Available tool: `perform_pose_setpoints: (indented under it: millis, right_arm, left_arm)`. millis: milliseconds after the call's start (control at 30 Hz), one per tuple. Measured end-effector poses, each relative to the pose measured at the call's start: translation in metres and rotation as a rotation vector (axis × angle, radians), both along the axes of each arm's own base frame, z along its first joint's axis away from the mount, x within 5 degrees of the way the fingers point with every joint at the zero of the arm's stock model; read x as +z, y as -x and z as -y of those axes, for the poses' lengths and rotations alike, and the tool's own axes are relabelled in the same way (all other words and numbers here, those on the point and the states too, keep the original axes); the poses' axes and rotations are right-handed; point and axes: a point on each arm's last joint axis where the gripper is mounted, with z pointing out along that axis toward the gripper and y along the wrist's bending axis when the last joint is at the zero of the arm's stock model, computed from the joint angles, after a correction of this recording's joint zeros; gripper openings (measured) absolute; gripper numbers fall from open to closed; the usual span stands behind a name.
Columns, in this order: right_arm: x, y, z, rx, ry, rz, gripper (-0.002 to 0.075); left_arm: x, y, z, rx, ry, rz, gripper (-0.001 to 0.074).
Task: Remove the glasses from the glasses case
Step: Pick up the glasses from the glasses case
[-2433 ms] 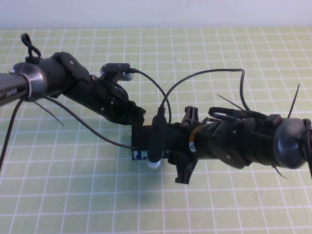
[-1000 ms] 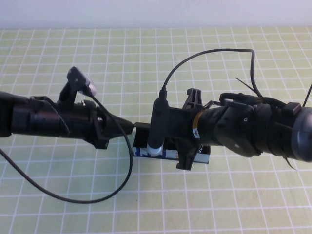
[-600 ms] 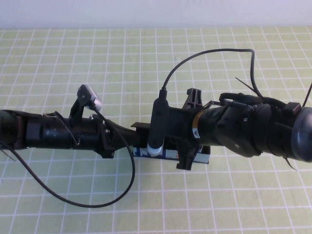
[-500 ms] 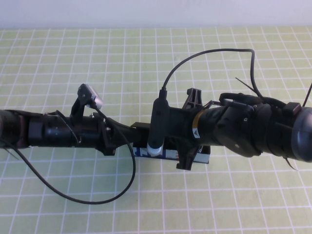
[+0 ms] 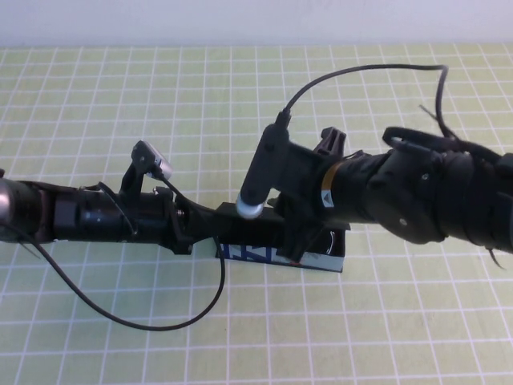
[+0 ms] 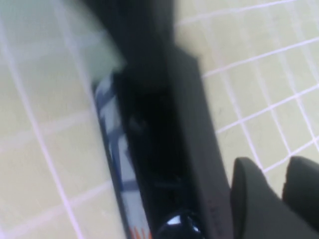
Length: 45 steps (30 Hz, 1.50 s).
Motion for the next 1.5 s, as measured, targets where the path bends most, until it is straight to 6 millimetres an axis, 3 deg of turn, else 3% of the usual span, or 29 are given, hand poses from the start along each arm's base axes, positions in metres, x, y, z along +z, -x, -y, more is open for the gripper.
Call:
perform_pose_setpoints:
  millis: [133, 233, 333, 500, 700, 1133, 1500]
  right_arm:
    - [0.027, 0.011, 0.005, -0.131, -0.160, -0.133, 0.0139]
    - [0.034, 0.024, 0.007, -0.209, -0.247, -0.308, 0.0081]
    - [0.029, 0.035, 0.007, -0.266, -0.259, -0.493, 0.0013]
    - [0.005, 0.033, 0.002, -0.368, -0.239, -0.629, -0.0012]
    - [-0.023, 0.012, -0.002, -0.493, -0.258, -0.583, -0.0016]
    - [-0.016, -0.063, 0.004, -0.611, -0.377, -0.519, -0.0016]
    - [-0.046, -0.108, 0.005, -0.706, -0.320, -0.630, -0.0016]
  left_arm:
    - [0.001, 0.000, 0.000, 0.001, 0.003, -0.004, -0.0004]
    - [0.001, 0.000, 0.000, 0.004, 0.005, -0.010, -0.0004]
    - [0.001, 0.000, 0.000, 0.004, 0.005, -0.012, -0.0004]
    - [0.001, 0.000, 0.000, 0.009, 0.009, -0.025, -0.0004]
    - [0.000, 0.001, 0.000, -0.006, 0.006, -0.029, -0.0004]
    - [0.000, 0.004, 0.001, -0.034, 0.001, -0.032, -0.0004]
    - [0.000, 0.004, 0.001, -0.038, -0.002, -0.031, -0.0004]
